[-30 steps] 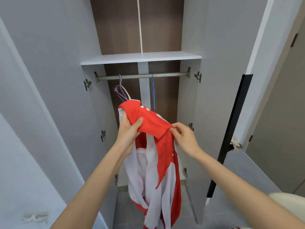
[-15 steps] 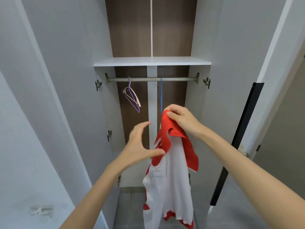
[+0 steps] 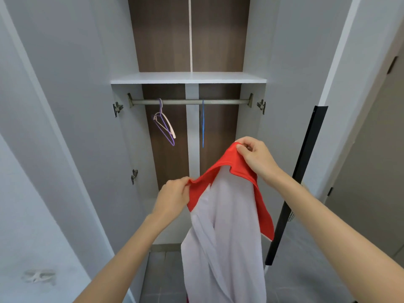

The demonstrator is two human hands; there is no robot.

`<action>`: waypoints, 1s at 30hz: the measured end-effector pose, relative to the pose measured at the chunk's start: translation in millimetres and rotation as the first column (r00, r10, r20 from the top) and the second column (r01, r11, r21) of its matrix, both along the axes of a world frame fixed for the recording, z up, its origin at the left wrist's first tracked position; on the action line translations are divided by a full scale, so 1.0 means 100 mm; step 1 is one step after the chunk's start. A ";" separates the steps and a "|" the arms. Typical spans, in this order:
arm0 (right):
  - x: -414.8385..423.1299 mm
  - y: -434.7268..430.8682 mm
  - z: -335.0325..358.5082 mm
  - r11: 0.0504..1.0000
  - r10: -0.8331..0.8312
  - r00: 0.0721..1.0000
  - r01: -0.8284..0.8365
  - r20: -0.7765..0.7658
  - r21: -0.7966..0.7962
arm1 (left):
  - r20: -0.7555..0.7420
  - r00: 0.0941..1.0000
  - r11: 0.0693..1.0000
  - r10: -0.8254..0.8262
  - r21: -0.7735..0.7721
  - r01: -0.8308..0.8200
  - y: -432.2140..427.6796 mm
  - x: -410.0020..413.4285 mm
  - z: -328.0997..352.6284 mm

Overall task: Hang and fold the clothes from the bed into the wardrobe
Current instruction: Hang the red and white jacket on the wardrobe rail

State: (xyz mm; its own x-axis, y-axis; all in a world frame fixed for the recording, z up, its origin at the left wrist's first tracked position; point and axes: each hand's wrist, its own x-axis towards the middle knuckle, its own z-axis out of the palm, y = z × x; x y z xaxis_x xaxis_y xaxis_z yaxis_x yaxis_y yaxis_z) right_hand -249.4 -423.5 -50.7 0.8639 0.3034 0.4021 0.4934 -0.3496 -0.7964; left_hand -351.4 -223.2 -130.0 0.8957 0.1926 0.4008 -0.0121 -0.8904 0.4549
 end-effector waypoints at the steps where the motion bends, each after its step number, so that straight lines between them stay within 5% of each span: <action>1: 0.03 -0.05 -0.01 1.000 -0.021 1.000 0.021 0.010 -0.019 | 0.068 0.996 0.998 0.050 -0.037 -0.048 0.01 -0.01 0.02; 3: 0.07 -0.14 -0.03 0.998 -0.043 0.999 0.044 0.021 -0.054 | 0.232 0.968 0.988 0.099 -0.137 -0.068 0.02 -0.02 0.08; 5: 0.08 -0.20 -0.05 0.998 -0.030 1.000 0.030 -0.005 -0.053 | 0.240 0.970 0.974 -0.030 -0.212 0.083 -0.01 -0.05 0.17; 7: 0.04 -0.23 -0.06 0.998 0.030 0.999 -0.031 -0.028 -0.049 | -0.011 0.938 0.876 -0.346 -0.363 0.319 -0.12 -0.09 0.21; 9: -0.02 -0.23 -0.06 0.992 0.113 0.993 -0.113 -0.017 -0.053 | -0.223 0.800 0.775 -0.557 -0.486 0.404 -0.31 -0.12 0.19; 14: -0.15 -0.34 0.01 0.962 0.272 0.962 -0.272 0.004 0.017 | 0.090 0.968 0.826 -0.236 -0.506 0.248 -0.63 0.10 0.03; 19: -0.25 -0.60 0.07 0.935 0.352 0.936 -0.352 0.007 0.039 | 0.047 0.911 0.837 -0.411 -0.376 0.397 -0.93 0.22 -0.12; 26: -0.34 -1.13 0.01 0.998 0.067 0.995 -0.069 0.076 0.012 | 0.197 0.936 0.860 -0.291 -0.374 0.347 -1.10 0.28 -0.07; 30: -0.50 -1.52 0.00 0.989 -0.113 0.985 0.125 0.130 -0.083 | 0.309 0.880 0.891 -0.360 -0.164 0.423 -1.18 0.27 0.14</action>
State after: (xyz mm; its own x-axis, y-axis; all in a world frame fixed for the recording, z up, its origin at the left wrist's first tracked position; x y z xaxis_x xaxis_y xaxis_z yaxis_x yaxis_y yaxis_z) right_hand -299.4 -575.1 -50.9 0.8406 0.2416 0.4847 0.5377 -0.4796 -0.6934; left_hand -324.0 -341.2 -116.0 0.7830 -0.0410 0.6207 -0.4854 -0.6644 0.5683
